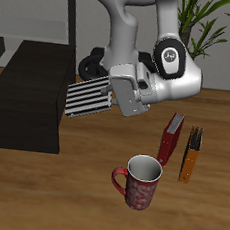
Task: Place the striped book in the top region of the shelf
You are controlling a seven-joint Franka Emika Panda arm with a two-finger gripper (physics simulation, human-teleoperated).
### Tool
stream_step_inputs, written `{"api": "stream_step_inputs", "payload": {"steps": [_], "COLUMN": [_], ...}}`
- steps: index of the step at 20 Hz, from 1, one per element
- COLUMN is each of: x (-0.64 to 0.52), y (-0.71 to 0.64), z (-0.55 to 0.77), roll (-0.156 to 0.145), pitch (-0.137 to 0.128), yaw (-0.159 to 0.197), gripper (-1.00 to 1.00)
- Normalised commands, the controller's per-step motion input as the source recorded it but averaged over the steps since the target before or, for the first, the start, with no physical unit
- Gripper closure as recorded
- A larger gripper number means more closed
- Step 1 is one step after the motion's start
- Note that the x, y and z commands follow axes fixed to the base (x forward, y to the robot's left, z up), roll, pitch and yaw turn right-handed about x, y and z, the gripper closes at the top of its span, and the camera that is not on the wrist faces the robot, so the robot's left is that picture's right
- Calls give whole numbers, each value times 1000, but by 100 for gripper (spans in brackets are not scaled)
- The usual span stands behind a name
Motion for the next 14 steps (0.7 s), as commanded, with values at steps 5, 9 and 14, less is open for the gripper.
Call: {"api": "stream_step_inputs", "payload": {"steps": [5, 9, 14], "x": [49, 69, 72], "y": [-151, -142, -70], "z": [-15, -42, -131], "roll": [-14, -5, 22], "pitch": [-4, -2, 17], "yaw": [-4, -2, -7], "gripper": [100, 100, 100]}}
